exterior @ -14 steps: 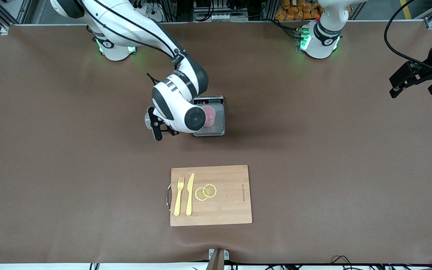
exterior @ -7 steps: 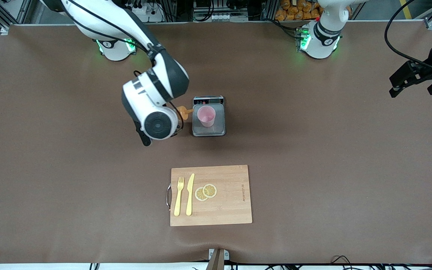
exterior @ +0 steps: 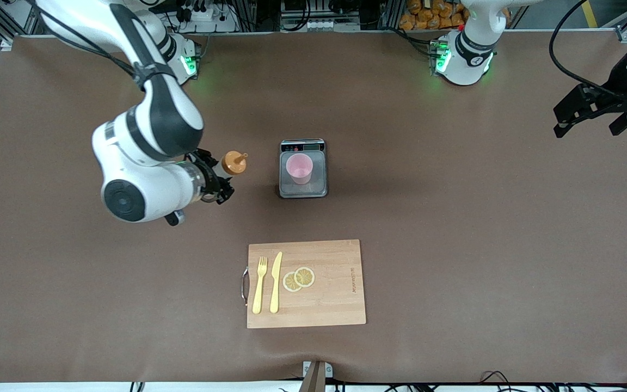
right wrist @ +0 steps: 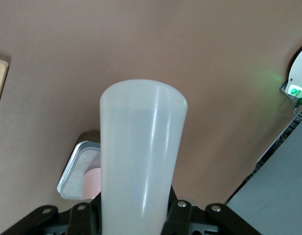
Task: Add sauce to pink cup with both arms
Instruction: 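Carry the bottle back and lower it to the table with the right gripper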
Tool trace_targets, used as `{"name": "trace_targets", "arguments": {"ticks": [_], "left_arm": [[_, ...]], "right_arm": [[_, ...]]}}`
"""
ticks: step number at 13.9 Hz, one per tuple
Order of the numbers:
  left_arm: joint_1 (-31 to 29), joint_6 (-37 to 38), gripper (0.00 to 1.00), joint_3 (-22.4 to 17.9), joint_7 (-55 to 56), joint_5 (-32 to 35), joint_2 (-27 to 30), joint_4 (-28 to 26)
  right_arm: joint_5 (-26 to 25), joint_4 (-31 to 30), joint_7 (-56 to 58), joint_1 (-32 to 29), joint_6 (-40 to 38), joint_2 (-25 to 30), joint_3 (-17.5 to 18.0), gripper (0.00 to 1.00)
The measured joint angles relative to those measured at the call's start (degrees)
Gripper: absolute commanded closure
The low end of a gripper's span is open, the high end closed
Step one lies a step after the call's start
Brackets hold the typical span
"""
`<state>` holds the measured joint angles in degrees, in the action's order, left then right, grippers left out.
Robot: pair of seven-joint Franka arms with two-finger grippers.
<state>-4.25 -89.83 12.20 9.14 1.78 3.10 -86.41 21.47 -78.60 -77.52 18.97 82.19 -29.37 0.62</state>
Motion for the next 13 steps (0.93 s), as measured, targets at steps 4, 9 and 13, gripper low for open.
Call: {"name": "trace_targets", "arguments": {"ticks": [4, 9, 13], "left_arm": [[0.38, 1.43, 0.00, -0.61, 0.88, -0.10, 0.64, -0.07], [0.59, 1.71, 0.00, -3.34, 1.67, -4.34, 1.44, -2.02], [0.64, 1.71, 0.00, -4.82, 1.54, -5.27, 1.45, -3.01]], "right_arm": [[4.45, -2.79, 12.50, -6.84, -3.33, 2.69, -0.13, 0.54], [6.98, -5.61, 33.52, -21.71, -12.51, 3.66, -0.47, 0.54], [7.20, -8.54, 45.92, -30.74, -15.80, 3.01, -0.52, 0.54]]}}
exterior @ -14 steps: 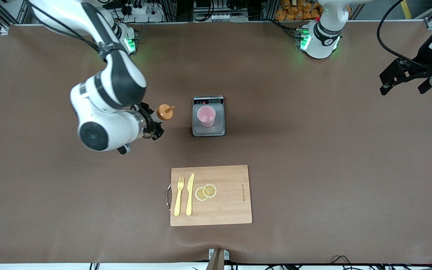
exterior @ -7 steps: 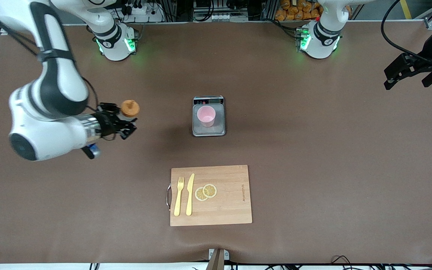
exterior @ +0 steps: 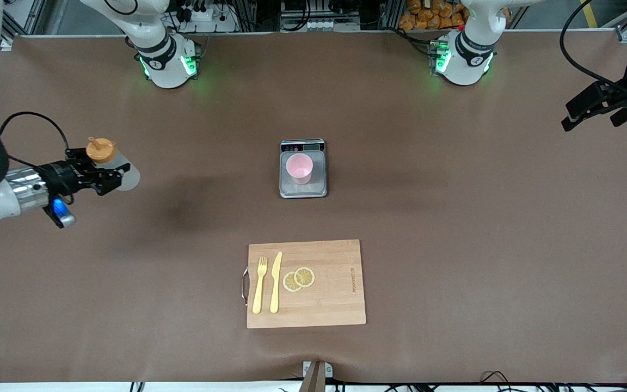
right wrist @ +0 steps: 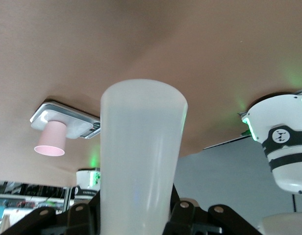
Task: Add sauce to pink cup with both arms
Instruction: 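Carry the bottle back and lower it to the table with the right gripper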
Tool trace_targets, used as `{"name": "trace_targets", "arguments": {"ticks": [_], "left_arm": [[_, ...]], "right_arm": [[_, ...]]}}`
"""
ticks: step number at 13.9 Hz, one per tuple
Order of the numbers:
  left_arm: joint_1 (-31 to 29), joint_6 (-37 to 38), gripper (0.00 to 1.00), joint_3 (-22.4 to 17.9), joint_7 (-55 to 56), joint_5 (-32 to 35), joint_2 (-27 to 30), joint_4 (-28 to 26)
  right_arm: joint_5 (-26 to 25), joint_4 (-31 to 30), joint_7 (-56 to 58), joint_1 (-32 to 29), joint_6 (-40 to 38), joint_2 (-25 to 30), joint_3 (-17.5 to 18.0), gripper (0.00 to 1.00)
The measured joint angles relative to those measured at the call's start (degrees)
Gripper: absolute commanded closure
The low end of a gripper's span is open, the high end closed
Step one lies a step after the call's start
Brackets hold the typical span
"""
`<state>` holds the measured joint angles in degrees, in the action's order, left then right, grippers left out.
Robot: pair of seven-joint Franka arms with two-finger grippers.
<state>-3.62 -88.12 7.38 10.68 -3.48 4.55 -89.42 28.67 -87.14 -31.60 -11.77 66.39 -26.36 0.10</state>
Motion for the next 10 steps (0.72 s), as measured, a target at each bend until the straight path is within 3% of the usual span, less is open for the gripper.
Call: {"name": "trace_targets", "arguments": {"ticks": [5, 10], "left_arm": [[0.14, 0.00, 0.00, 0.01, 0.00, 0.00, 0.23, -0.34], [0.16, 0.00, 0.00, 0.00, 0.00, 0.00, 0.33, -1.01]], "right_arm": [[0.02, -1.11, 10.98, -7.47, -0.86, -5.15, -0.05, 0.54], [-0.22, -0.36, 15.32, -9.80, 1.97, -11.93, -0.03, 0.54]]}}
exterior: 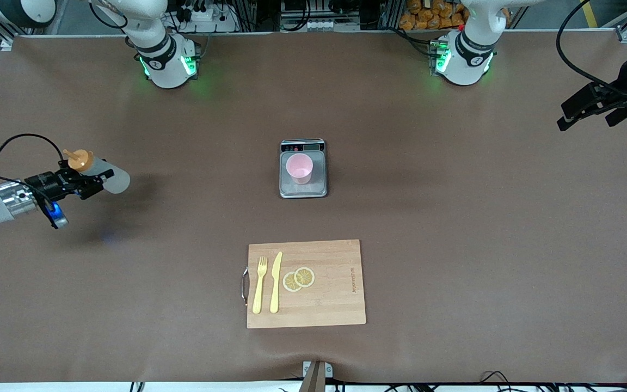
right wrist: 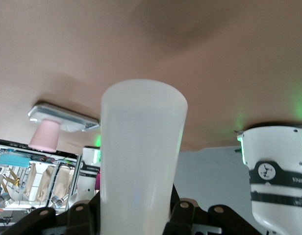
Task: Add sauce to pink cup with both arms
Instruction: 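Carry the bottle back and lower it to the table with the right gripper, then open the right gripper to release the upright bottle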
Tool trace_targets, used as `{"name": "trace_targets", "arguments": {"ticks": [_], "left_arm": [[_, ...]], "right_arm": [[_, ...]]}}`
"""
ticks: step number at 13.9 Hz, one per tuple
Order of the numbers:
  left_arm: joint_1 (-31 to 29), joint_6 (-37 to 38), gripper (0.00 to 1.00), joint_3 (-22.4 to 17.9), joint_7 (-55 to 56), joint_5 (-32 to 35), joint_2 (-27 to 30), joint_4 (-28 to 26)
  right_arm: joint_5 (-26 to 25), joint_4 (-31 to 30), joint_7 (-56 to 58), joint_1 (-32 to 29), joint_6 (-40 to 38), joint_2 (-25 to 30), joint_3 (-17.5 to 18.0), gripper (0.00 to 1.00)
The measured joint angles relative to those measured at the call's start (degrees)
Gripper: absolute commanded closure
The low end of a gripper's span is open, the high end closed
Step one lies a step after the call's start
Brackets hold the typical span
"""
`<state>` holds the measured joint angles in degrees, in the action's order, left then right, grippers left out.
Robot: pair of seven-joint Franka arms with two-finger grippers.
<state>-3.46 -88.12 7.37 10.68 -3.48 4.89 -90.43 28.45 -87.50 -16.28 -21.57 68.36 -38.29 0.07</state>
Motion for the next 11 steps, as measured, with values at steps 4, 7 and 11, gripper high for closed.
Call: {"name": "trace_targets", "arguments": {"ticks": [4, 7, 11], "left_arm": [[0.00, 0.00, 0.00, -0.01, 0.00, 0.00, 0.25, -0.34], [0.00, 0.00, 0.00, -0.01, -0.26, 0.00, 1.06, -0.91], [0.00, 0.00, 0.00, -0.05, -0.64, 0.57, 1.62, -1.31]], "right_arm": [[-1.76, 0.47, 0.08, -0.16, 6.90, -2.39, -0.02, 0.54], [-2.19, 0.56, 0.92, -0.71, 7.76, -5.21, -0.06, 0.54], [-2.40, 0.52, 1.03, -0.94, 7.71, -7.94, -0.07, 0.48]]}}
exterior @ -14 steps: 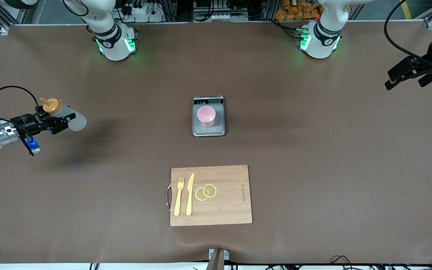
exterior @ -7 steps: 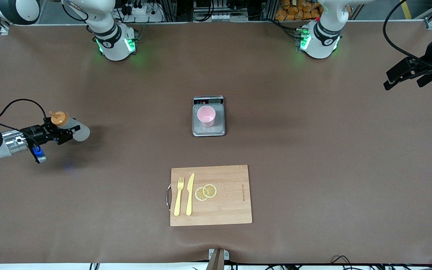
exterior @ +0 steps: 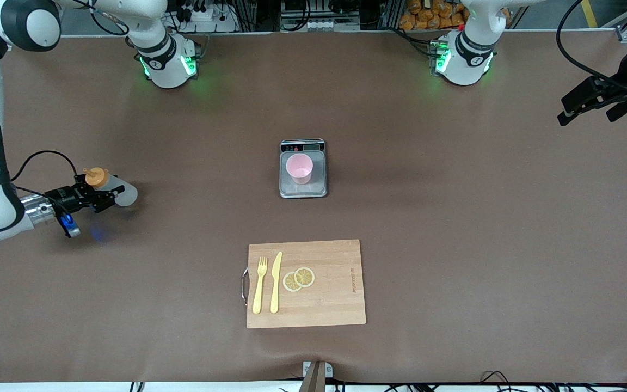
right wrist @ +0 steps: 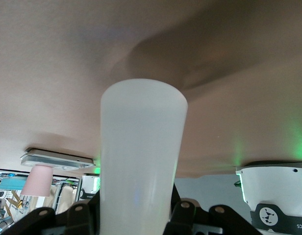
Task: Add sauce to pink cup with both arms
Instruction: 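Open the right gripper to release the upright bottle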
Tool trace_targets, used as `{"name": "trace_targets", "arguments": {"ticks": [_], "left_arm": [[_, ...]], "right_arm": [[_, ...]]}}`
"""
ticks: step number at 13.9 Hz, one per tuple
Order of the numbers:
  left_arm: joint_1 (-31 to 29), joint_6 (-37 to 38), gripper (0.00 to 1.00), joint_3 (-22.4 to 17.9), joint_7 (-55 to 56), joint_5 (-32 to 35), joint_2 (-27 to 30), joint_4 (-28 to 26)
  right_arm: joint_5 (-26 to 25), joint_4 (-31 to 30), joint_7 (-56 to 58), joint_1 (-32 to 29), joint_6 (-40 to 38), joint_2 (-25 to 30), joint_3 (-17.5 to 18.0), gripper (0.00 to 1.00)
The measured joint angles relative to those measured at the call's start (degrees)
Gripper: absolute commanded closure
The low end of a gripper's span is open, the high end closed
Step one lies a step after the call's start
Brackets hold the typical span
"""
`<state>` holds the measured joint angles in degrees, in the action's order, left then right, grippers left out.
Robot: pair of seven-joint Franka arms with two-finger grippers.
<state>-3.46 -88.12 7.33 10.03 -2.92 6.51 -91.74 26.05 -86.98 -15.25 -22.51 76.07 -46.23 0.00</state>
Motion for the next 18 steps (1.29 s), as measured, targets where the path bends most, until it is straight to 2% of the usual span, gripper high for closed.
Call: {"name": "trace_targets", "arguments": {"ticks": [1, 4, 5, 9, 11, 15, 18], "left_arm": [[0.00, 0.00, 0.00, -0.01, -0.09, 0.38, 0.00, -0.18], [0.00, 0.00, 0.00, -0.02, -0.16, 0.64, 0.00, -1.29], [0.00, 0.00, 0.00, -0.02, -0.18, 0.64, -0.01, -1.65], [0.03, 0.00, 0.00, -0.01, -0.30, 0.65, -0.22, -2.46], [0.21, 0.00, 0.00, -0.01, -0.32, 0.65, -0.53, -2.60], [0.54, 0.00, 0.00, 0.00, -0.32, 0.65, -1.19, -2.63], [0.56, -0.03, 0.00, 0.00, -0.32, 0.65, -1.36, -2.64]], "right_arm": [[-0.01, 0.00, 0.01, -0.08, 0.05, -0.61, 0.00, 0.46], [-0.02, 0.01, 0.06, -0.23, 0.80, -1.72, 0.00, 0.14], [-0.02, 0.04, 0.06, -0.24, 0.80, -1.72, 0.01, 0.00], [-0.02, 0.95, 0.06, -0.25, 0.33, -1.67, 0.04, 0.00], [-0.02, 2.91, -0.25, -0.24, -2.52, -1.22, 0.14, 0.00], [-0.02, 11.85, -6.88, -0.20, -11.49, 0.47, 0.57, 0.00], [-0.70, 15.20, -8.45, 0.46, -13.99, 3.82, 0.96, 0.00]]}}
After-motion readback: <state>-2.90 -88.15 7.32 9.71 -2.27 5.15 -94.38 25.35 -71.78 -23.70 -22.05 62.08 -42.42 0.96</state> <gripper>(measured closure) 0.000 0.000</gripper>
